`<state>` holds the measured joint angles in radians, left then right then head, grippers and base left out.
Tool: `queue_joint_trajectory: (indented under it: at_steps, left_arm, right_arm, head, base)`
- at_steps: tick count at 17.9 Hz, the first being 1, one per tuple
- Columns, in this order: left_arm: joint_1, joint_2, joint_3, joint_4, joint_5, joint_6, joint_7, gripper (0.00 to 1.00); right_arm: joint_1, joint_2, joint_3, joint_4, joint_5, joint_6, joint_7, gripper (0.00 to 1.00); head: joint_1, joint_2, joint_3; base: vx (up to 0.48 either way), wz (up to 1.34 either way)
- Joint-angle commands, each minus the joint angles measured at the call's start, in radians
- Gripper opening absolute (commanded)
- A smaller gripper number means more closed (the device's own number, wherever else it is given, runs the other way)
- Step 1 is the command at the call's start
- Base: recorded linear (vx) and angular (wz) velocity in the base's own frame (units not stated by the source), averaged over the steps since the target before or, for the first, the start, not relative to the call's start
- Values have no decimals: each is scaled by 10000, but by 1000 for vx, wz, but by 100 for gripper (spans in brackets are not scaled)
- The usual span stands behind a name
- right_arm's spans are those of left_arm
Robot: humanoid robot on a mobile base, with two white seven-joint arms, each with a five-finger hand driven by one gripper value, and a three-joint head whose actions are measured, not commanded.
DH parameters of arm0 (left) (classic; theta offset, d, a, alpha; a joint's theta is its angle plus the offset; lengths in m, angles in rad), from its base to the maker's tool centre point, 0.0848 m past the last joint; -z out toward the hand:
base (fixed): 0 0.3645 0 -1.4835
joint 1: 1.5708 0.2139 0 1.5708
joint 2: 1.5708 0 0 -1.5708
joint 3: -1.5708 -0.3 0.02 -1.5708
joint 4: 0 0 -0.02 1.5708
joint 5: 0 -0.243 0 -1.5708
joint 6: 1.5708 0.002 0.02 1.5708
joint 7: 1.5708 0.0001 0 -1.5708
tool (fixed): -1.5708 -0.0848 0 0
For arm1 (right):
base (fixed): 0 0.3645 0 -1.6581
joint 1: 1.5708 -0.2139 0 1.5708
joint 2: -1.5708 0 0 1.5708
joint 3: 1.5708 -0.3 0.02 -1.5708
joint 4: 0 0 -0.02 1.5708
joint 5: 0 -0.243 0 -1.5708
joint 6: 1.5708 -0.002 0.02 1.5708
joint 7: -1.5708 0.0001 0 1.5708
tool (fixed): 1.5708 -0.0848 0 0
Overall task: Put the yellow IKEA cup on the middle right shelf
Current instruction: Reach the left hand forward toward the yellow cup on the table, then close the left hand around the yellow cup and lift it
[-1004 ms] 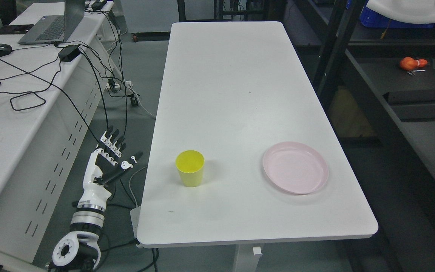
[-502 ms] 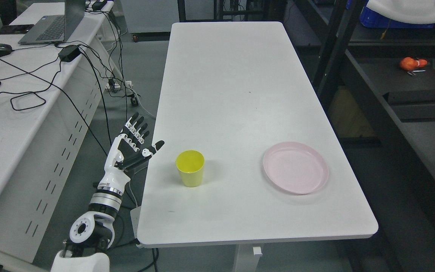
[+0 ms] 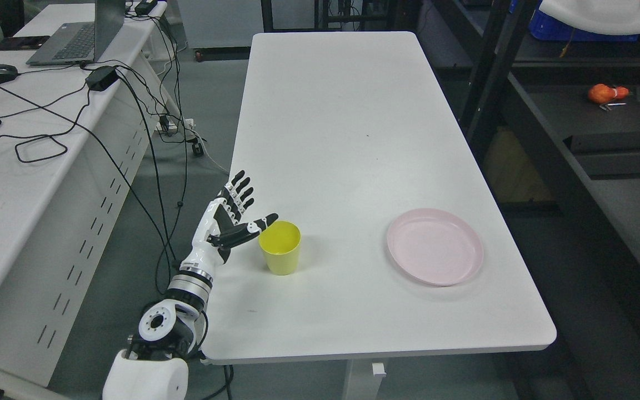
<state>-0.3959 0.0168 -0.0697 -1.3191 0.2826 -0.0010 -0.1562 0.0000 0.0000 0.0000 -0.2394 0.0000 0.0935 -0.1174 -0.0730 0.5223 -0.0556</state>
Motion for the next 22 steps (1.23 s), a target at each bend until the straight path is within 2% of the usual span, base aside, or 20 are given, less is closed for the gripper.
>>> queue_joint_trajectory:
  at_steps: [1, 9, 14, 16, 17, 21, 22]
  left_arm:
    - [16, 7, -1649, 812, -279, -418, -171, 99]
    - [1272, 7, -2187, -230, -279, -1047, -508, 99]
    - [1643, 7, -2066, -232, -279, -1232, -540, 99]
    - [1536, 7, -1943, -124, -295, -1232, -540, 95]
    - [1459, 7, -1593, -2, -279, -1232, -540, 82]
    - [1137, 7, -639, 474, -249, -1248, -540, 42]
    - [1136, 7, -486, 490, -173, -1399, -540, 27]
  right_arm:
    - [138, -175, 184, 1, -245, 1, 8, 99]
    - [138, -175, 169, 1, -245, 1, 8, 99]
    - [138, -175, 169, 1, -245, 1, 8, 99]
    - [138, -175, 169, 1, -245, 1, 8, 99]
    - [138, -175, 169, 1, -245, 1, 8, 99]
    - [138, -175, 169, 1, -245, 1, 8, 99]
    - [138, -175, 169, 1, -245, 1, 8, 99]
  head:
    - [0, 0, 0]
    - [0, 0, 0]
    - [0, 0, 0]
    - [0, 0, 0]
    - [0, 0, 0]
    - [0, 0, 0]
    - [0, 0, 0]
  base:
    - [0, 0]
    - [0, 0]
    - [0, 0]
    - [0, 0]
    - [0, 0]
    - [0, 0]
    - [0, 0]
